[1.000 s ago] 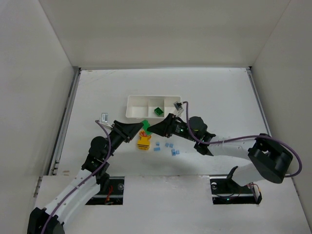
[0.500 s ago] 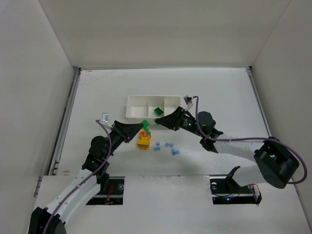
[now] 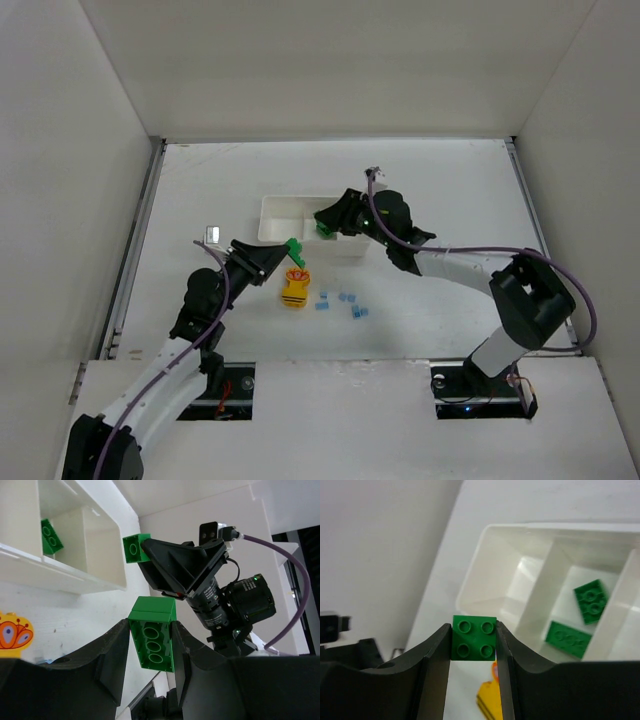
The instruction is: Sort the legos into containers by color
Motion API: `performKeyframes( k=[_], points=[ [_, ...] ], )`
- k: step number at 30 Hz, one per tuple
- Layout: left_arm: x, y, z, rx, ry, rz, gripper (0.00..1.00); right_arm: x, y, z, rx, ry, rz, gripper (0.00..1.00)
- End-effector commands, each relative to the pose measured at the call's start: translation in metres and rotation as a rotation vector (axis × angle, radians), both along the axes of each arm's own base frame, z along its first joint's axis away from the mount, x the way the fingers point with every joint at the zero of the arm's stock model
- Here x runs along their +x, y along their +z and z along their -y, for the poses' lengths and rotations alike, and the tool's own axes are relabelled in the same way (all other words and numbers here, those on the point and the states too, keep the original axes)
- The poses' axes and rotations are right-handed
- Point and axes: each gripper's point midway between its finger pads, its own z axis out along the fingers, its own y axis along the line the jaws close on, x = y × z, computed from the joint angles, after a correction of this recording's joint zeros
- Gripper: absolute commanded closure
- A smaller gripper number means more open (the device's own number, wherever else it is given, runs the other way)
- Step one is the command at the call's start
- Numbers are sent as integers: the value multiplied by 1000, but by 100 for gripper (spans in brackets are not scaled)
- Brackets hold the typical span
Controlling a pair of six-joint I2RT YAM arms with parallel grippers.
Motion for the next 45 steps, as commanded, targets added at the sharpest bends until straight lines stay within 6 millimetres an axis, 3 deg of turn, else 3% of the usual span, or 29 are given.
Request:
performKeyframes(
  k=[1, 7, 11, 14, 18, 24, 29, 37, 45],
  points=[
    [10, 20, 2, -22, -6, 23, 86, 27, -8, 10, -141, -94, 48, 65],
    [18, 22, 4, -13, -27, 16, 86, 44, -25, 1, -179, -102, 28, 59],
    [20, 23, -2, -15, -19, 32, 85, 52, -29, 6, -174, -127, 19, 40],
    [20, 22, -4, -15, -27, 42, 85, 51, -18, 9, -156, -127, 36, 32],
    [20, 22, -2, -16, -47, 51, 85, 32, 4, 13, -116, -92, 66, 29],
    [16, 17, 11, -41, -120, 29, 85, -29, 46, 8, 115, 100, 102, 25],
    [6, 26, 22, -70, -177, 48, 85, -66, 60, -3, 289, 252, 77, 17],
    [-9, 39, 36, -90, -240, 80, 85, -84, 58, -17, 363, 322, 28, 17],
    [-12, 40, 35, -101, -235, 81, 85, -96, 54, -28, 376, 351, -3, 32]
  ],
)
